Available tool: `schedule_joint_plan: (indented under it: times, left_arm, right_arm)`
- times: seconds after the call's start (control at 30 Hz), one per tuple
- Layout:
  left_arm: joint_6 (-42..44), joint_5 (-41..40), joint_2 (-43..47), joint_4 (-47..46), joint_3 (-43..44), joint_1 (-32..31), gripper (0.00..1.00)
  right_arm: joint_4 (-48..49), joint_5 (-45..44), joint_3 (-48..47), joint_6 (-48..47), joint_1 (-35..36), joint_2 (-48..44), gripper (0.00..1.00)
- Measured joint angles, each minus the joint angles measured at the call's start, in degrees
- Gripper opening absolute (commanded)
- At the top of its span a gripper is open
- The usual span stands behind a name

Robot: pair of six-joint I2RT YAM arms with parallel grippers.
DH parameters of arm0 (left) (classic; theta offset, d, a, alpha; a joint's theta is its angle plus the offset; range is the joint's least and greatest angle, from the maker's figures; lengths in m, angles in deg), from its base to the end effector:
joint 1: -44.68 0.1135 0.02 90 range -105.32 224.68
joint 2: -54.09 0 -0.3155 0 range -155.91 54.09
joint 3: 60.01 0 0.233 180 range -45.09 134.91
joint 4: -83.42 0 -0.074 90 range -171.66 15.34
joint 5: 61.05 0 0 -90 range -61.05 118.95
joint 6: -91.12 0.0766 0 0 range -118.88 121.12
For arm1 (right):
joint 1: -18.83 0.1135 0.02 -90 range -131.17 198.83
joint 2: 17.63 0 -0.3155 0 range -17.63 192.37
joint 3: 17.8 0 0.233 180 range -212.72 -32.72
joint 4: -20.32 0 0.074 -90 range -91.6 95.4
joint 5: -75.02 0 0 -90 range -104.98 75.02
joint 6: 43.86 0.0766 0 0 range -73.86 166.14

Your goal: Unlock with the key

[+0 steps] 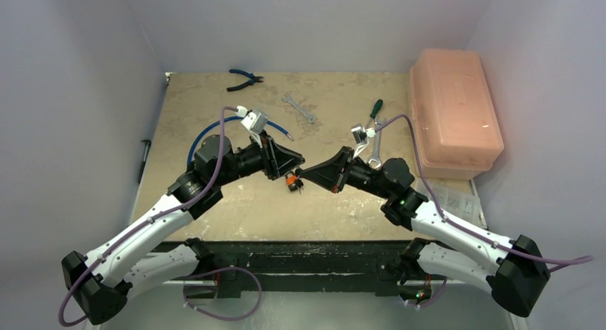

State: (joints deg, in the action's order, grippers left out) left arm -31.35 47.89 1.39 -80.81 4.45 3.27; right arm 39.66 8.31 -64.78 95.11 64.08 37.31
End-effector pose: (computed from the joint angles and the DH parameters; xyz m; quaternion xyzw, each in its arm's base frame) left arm 0.1358 -0.1529 0.4017 0.1681 0.7105 -0.5004 0.4653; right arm 0.1271 0.1712 0.3680 -0.1360 0.6252 0.6422 0.4221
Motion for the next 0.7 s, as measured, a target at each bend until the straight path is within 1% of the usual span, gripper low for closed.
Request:
schedule_joint_plan:
  times: [0.1, 0.13, 0.2, 0.23, 0.37, 0.4, 0.5, 0.53, 0.57, 0.6, 0.7]
  left_arm:
    - [-0.02, 0.79, -0.09, -0.42, -0.48, 0.02, 0.22]
    - [-0.04, 1.03, -0.17, -0.46, -0.63, 0.0, 0.18]
    - [-0.22, 1.55, -0.35, -0.55, -0.72, 0.0, 0.02]
    - [-0.81, 1.99, -0.39, -0.9, -0.72, 0.0, 0.0]
    - [-2.05, 2.73, -0.39, -1.92, -0.83, -0.04, 0.0]
    - [-2.45, 2.69, -0.39, -2.05, -1.01, -0.02, 0.0]
    - [-3.02, 2.08, -0.37, -2.21, -1.36, -0.04, 0.0]
    - [-3.02, 1.81, -0.37, -2.32, -1.46, -0.09, 0.0]
    - [-2.97, 1.33, -0.37, -2.21, -1.51, -0.17, 0.0]
    - [-2.97, 0.83, -0.39, -2.14, -1.57, -0.2, 0.0]
    - [-3.06, -0.66, -0.37, -2.05, -1.57, -0.17, 0.0]
  right_arm:
    - [0.13, 0.22, 0.0, 0.0, 0.02, 0.2, 0.0]
    - [0.11, 0.24, 0.0, 0.0, 0.02, 0.22, 0.0]
    - [0.11, 0.22, 0.0, 0.0, 0.02, 0.24, 0.0]
    - [0.04, 0.2, 0.0, -0.13, 0.02, 0.24, 0.0]
    - [0.28, 0.2, 0.0, -0.55, 0.0, 0.5, 0.0]
    - [0.24, 0.17, 0.0, -0.59, 0.0, 0.5, 0.05]
    - [-0.44, -0.17, 0.0, -0.63, 0.0, 0.5, 0.45]
    - [-0.79, -0.46, -0.02, -0.81, 0.02, 0.5, 0.53]
    - [-0.87, -0.48, -0.02, -0.31, 0.0, 0.5, 0.58]
    - [-0.81, -0.57, -0.02, -0.52, 0.02, 0.42, 0.59]
    - [-0.76, -0.85, -0.02, -0.61, 0.02, -0.11, 0.59]
